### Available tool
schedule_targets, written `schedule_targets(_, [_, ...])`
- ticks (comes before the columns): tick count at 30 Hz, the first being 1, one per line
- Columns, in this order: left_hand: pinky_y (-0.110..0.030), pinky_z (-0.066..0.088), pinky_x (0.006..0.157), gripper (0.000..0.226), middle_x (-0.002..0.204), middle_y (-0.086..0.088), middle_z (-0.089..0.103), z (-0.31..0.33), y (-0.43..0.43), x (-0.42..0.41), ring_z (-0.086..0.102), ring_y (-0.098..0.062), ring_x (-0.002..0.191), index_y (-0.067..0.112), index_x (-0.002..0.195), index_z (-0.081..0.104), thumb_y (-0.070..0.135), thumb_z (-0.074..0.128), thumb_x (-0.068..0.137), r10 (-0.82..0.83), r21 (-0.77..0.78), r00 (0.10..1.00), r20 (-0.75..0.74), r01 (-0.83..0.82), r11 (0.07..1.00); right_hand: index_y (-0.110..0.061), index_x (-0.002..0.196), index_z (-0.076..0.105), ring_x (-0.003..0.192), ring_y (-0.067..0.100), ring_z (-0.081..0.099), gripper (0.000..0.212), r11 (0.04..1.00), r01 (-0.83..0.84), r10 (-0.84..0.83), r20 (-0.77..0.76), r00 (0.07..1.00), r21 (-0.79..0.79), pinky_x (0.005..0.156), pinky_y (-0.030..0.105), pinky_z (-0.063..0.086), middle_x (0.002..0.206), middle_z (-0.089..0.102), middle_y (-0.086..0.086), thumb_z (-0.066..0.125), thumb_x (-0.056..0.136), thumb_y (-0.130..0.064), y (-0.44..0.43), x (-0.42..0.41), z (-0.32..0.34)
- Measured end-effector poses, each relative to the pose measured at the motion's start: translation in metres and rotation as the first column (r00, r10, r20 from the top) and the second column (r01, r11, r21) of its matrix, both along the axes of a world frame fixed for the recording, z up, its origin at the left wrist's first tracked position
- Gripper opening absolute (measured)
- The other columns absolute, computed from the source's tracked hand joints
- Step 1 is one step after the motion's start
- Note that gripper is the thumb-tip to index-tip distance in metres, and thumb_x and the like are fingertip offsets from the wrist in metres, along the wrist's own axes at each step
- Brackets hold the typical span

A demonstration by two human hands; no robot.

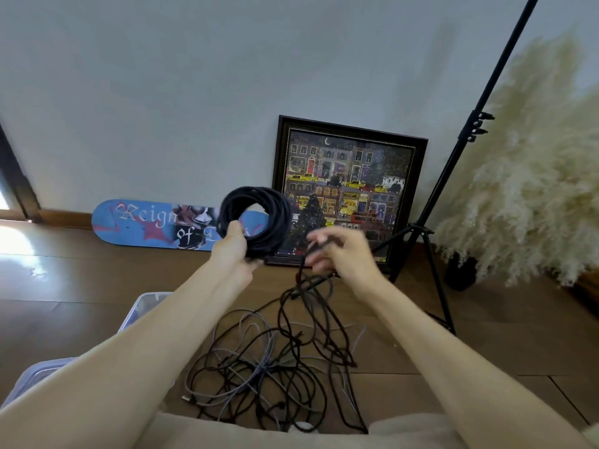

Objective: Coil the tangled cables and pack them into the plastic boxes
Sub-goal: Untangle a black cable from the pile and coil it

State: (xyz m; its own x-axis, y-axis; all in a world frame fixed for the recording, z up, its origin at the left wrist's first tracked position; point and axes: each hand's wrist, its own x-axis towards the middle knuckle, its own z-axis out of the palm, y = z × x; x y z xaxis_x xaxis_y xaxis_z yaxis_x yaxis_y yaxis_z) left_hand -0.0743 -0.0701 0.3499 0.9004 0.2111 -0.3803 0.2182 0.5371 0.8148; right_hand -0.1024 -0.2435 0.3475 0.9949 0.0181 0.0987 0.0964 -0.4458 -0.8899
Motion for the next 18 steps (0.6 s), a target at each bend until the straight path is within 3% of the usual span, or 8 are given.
schedule_targets(3, [-0.037, 0.053, 0.067, 0.043, 0.101, -0.013, 0.061, -0.01, -0.015, -0.006, 0.06, -0.022, 0.071, 0.001, 0.13, 0.045, 0.024, 0.046, 0.093, -0.034, 0.117, 0.999, -0.031, 0.037, 0.992, 0.009, 0.102, 0.065, 0.053, 0.017, 0.067, 0.023, 0.974, 0.012, -0.022, -0.044, 0.999, -0.225, 0.048, 0.021, 0.054, 0.09, 0.068, 0.017, 0.043, 0.096, 0.008, 0.011, -0.012, -0.015])
schedule_targets(5, [-0.035, 0.052, 0.058, 0.037, 0.102, -0.013, 0.06, -0.011, -0.023, -0.007, 0.059, -0.021, 0.07, 0.002, 0.128, 0.045, 0.022, 0.044, 0.096, -0.075, 0.07, 0.997, -0.029, 0.077, 0.995, 0.0, 0.102, 0.066, 0.042, 0.011, 0.062, 0.023, 0.962, 0.275, -0.267, 0.236, 0.934, 0.0, 0.042, 0.019, 0.049, 0.078, 0.067, 0.014, 0.044, 0.098, 0.003, 0.012, -0.009, 0.001])
schedule_targets(7, [-0.031, 0.051, 0.054, 0.03, 0.094, -0.011, 0.059, -0.006, -0.026, -0.008, 0.058, -0.02, 0.07, 0.004, 0.12, 0.049, 0.02, 0.042, 0.096, -0.067, 0.006, 0.998, -0.008, 0.067, 0.998, -0.008, 0.105, 0.063, 0.04, 0.014, 0.06, 0.02, 0.934, 0.339, -0.357, 0.365, 0.86, 0.114, 0.041, 0.023, 0.05, 0.067, 0.063, 0.01, 0.043, 0.1, -0.004, 0.004, -0.007, 0.015])
schedule_targets(9, [-0.032, 0.05, 0.065, 0.032, 0.089, -0.008, 0.058, -0.004, -0.025, -0.006, 0.058, -0.021, 0.071, 0.003, 0.12, 0.049, 0.021, 0.044, 0.095, -0.044, 0.03, 0.999, 0.016, 0.044, 0.999, -0.006, 0.117, 0.059, 0.044, 0.021, 0.062, 0.023, 0.944, 0.315, -0.328, 0.169, 0.93, 0.098, 0.042, 0.028, 0.051, 0.07, 0.063, 0.015, 0.042, 0.101, -0.004, -0.002, -0.01, 0.01])
schedule_targets(11, [-0.034, 0.051, 0.065, 0.032, 0.096, -0.009, 0.061, -0.007, -0.024, -0.005, 0.058, -0.021, 0.071, 0.005, 0.123, 0.048, 0.021, 0.043, 0.096, -0.043, 0.018, 0.999, -0.005, 0.043, 0.999, -0.007, 0.134, 0.046, 0.05, 0.024, 0.065, 0.036, 0.877, 0.381, -0.344, -0.17, 0.923, 0.292, 0.044, 0.029, 0.054, 0.082, 0.064, 0.019, 0.046, 0.099, 0.0, -0.004, -0.009, 0.001])
schedule_targets(14, [-0.033, 0.048, 0.053, 0.03, 0.11, -0.015, 0.058, -0.007, -0.023, -0.006, 0.058, -0.021, 0.071, 0.005, 0.123, 0.047, 0.02, 0.041, 0.099, -0.039, -0.062, 0.998, -0.051, 0.036, 0.997, -0.012, 0.149, 0.014, 0.052, 0.022, 0.067, 0.074, 0.544, 0.571, -0.389, -0.419, 0.821, 0.615, 0.042, 0.027, 0.054, 0.101, 0.064, 0.026, 0.057, 0.092, 0.005, -0.015, 0.002, 0.006])
schedule_targets(16, [-0.031, 0.048, 0.052, 0.036, 0.108, -0.013, 0.058, -0.007, -0.022, -0.006, 0.058, -0.019, 0.07, 0.005, 0.129, 0.047, 0.023, 0.043, 0.098, -0.032, -0.026, 0.998, -0.051, 0.03, 0.999, 0.001, 0.139, 0.03, 0.072, 0.028, 0.07, 0.06, 0.444, 0.576, -0.228, -0.535, 0.813, 0.686, 0.045, 0.032, 0.056, 0.106, 0.063, 0.028, 0.064, 0.09, -0.006, -0.015, 0.0, 0.013])
schedule_targets(18, [-0.031, 0.047, 0.053, 0.04, 0.109, -0.012, 0.059, -0.009, -0.021, -0.005, 0.059, -0.019, 0.071, 0.007, 0.134, 0.045, 0.025, 0.044, 0.098, -0.033, -0.001, 0.998, -0.056, 0.033, 0.999, 0.005, 0.116, 0.046, 0.098, 0.033, 0.067, 0.037, 0.466, 0.544, -0.029, -0.603, 0.797, 0.697, 0.064, 0.036, 0.056, 0.115, 0.062, 0.028, 0.061, 0.094, -0.02, -0.009, -0.011, 0.011])
